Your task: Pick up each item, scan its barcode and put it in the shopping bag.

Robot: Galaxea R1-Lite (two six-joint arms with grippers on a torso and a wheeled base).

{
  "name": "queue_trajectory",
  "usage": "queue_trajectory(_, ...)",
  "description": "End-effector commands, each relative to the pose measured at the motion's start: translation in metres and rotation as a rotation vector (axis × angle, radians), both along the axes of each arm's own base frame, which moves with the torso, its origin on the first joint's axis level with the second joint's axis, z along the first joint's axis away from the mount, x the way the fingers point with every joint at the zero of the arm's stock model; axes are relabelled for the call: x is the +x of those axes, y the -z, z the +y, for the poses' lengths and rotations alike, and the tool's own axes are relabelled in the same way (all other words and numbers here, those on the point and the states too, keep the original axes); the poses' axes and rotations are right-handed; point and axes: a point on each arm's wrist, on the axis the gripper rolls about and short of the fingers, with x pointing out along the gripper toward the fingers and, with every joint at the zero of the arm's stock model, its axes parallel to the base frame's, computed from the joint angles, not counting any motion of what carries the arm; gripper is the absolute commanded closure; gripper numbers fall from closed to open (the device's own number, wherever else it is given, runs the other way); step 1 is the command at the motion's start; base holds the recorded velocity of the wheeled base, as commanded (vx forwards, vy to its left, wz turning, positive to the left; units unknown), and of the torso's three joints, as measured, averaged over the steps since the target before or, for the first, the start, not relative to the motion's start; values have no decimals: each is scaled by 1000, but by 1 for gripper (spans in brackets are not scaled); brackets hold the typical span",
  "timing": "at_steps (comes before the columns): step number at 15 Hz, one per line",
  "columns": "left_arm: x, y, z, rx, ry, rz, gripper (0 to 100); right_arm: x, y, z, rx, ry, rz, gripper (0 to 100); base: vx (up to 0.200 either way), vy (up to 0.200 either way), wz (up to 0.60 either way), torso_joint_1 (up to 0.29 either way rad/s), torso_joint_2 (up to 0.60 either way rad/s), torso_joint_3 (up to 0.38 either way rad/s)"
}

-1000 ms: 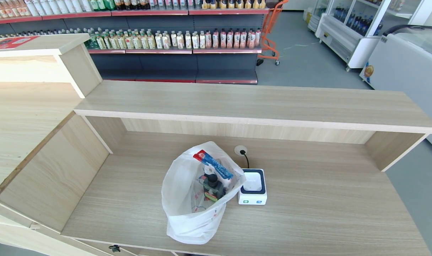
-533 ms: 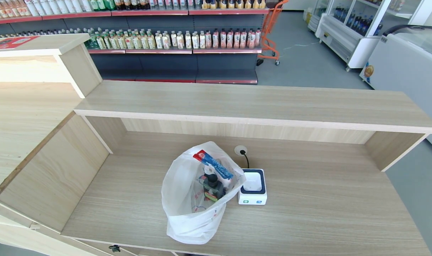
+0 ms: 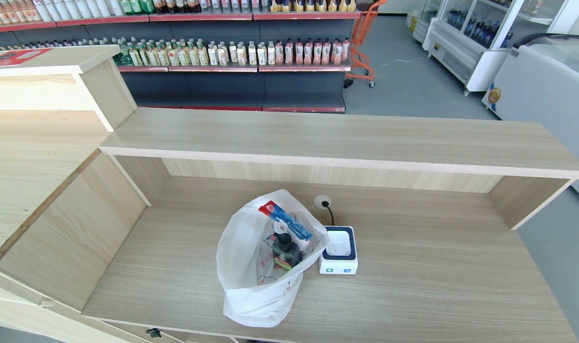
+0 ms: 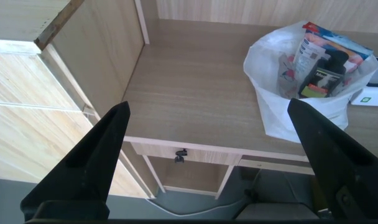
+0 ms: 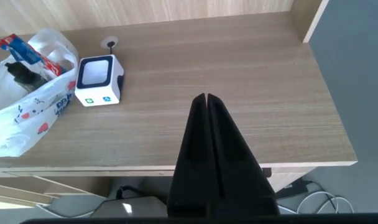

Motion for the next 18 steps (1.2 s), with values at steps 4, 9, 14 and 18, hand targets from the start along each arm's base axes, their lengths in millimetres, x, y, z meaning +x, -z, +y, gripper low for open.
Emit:
queue_trajectory(4,0,0,0,4,1,0,0,0,0,0,0,0,4,100,50,-50,0,3,1,-1)
queue_trajectory(9,0,0,0,4,1,0,0,0,0,0,0,0,4,100,0,0,0,0,0,0)
queue_trajectory(14,0,0,0,4,1,0,0,0,0,0,0,0,4,100,0,0,0,0,0,0)
queue_trajectory(18,0,0,0,4,1,0,0,0,0,0,0,0,5,100,0,0,0,0,0,0)
